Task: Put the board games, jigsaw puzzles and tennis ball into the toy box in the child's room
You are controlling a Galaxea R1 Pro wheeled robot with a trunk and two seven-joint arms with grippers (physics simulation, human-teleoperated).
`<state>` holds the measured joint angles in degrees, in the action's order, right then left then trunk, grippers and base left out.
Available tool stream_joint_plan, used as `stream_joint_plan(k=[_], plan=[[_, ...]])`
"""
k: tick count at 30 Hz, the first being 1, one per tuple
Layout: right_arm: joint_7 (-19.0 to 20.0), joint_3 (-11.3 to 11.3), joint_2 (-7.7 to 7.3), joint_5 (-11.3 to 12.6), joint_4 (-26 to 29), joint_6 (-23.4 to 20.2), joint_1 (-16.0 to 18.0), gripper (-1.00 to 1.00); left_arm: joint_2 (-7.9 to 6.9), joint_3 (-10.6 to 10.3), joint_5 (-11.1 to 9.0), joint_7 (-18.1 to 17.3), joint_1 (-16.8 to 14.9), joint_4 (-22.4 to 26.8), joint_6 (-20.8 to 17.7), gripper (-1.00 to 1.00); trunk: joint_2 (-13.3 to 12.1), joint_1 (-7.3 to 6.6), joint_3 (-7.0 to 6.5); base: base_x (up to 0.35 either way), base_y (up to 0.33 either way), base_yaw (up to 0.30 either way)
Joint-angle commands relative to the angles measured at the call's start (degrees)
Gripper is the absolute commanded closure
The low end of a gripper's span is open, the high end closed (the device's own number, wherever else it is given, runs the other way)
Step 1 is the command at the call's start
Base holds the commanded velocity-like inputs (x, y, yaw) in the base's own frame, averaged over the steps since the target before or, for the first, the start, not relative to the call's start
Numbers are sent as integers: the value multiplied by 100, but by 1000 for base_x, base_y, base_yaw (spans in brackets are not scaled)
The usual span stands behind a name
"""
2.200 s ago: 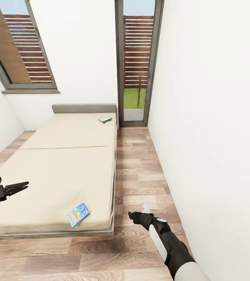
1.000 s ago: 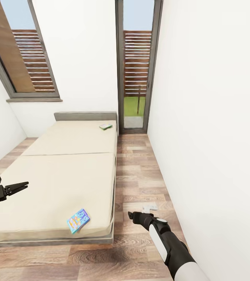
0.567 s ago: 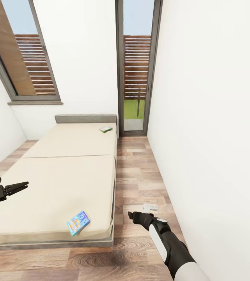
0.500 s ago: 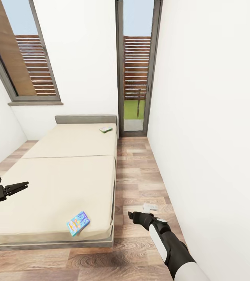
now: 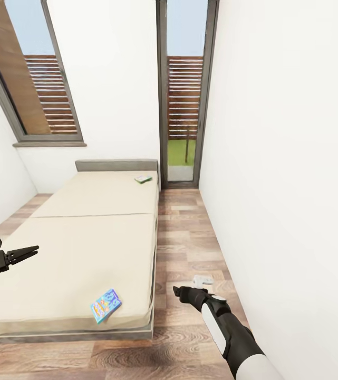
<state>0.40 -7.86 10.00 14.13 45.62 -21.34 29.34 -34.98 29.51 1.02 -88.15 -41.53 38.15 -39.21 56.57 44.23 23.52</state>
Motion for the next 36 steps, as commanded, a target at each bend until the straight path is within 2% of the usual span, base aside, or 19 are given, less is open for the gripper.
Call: stream_joint_plan(k=[1, 36], plan=[[4, 2, 0, 13, 8, -28, 2, -100, 0, 5, 12, -27, -4, -1, -61, -100, 4, 1, -3, 0, 0, 0], [-5, 4, 0, 19, 8, -28, 6, -100, 0, 6, 12, -18, -4, -4, -61, -100, 4, 1, -336, 0, 0, 0]])
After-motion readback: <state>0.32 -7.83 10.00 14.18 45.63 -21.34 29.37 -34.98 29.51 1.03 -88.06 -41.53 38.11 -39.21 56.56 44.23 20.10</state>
